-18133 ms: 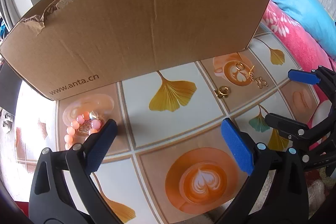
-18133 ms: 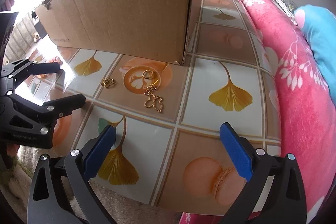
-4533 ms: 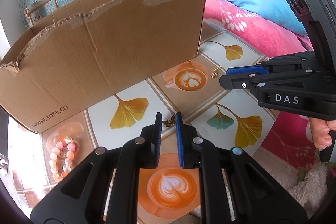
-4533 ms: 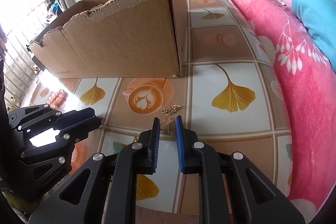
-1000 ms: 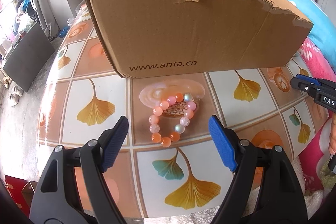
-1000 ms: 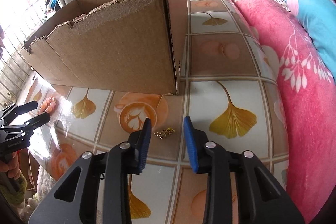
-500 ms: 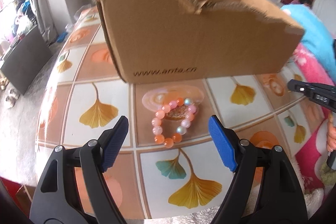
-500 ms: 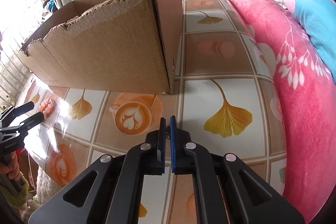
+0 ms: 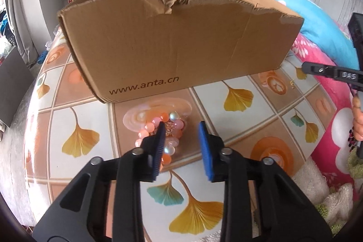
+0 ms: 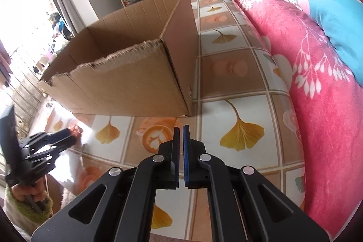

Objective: Organize jewelry
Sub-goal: 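Lower the left tool onto the pink bead bracelet and close on it, then lift the pink bead bracelet with the left tool toward the box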

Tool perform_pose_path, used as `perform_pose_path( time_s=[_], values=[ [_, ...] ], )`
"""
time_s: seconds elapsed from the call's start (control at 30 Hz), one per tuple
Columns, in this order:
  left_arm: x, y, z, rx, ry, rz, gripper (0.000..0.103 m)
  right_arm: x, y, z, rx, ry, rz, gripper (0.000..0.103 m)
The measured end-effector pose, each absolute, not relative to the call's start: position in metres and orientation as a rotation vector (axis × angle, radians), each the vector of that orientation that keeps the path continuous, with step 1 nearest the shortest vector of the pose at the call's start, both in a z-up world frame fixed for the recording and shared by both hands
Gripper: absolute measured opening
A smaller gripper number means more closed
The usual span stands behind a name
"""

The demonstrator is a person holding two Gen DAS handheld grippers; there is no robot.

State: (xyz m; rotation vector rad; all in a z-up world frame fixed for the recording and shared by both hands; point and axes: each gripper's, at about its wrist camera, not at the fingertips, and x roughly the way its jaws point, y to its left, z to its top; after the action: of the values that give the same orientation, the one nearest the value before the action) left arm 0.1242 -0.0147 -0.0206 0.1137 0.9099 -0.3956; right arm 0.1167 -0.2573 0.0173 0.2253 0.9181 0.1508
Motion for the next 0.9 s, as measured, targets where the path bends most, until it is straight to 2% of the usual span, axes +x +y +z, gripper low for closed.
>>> perform_pose_path(
  time_s=[0.1,0.23,0.53,0.7,0.73,0.83,0.9],
  values=[
    [0.128,-0.016,-0.022,0.138,0.917,-0.386,0.021,0.113,-0.259,0.023,0.24,0.9,0.168,0.003],
    [0.129,-0.017,-0.021,0.158,0.921,-0.365,0.009,0.11,-0.261,0.029,0.254,0.879,0.179,0.003],
    [0.119,-0.022,-0.018,0.206,0.889,-0.362,0.008,0.106,-0.265,0.034,0.274,0.859,0.199,0.003],
    [0.116,-0.02,-0.011,0.193,0.868,-0.357,0.008,0.114,-0.255,0.019,0.245,0.934,0.216,0.005],
    [0.116,-0.019,-0.01,0.189,0.866,-0.358,0.008,0.116,-0.253,0.014,0.229,0.953,0.199,0.009],
    [0.117,-0.017,-0.011,0.177,0.874,-0.36,0.008,0.121,-0.245,0.002,0.152,0.974,0.155,0.036],
    [0.118,-0.017,-0.013,0.175,0.884,-0.358,0.008,0.125,-0.241,-0.006,0.116,0.991,0.129,0.037]
  ],
)
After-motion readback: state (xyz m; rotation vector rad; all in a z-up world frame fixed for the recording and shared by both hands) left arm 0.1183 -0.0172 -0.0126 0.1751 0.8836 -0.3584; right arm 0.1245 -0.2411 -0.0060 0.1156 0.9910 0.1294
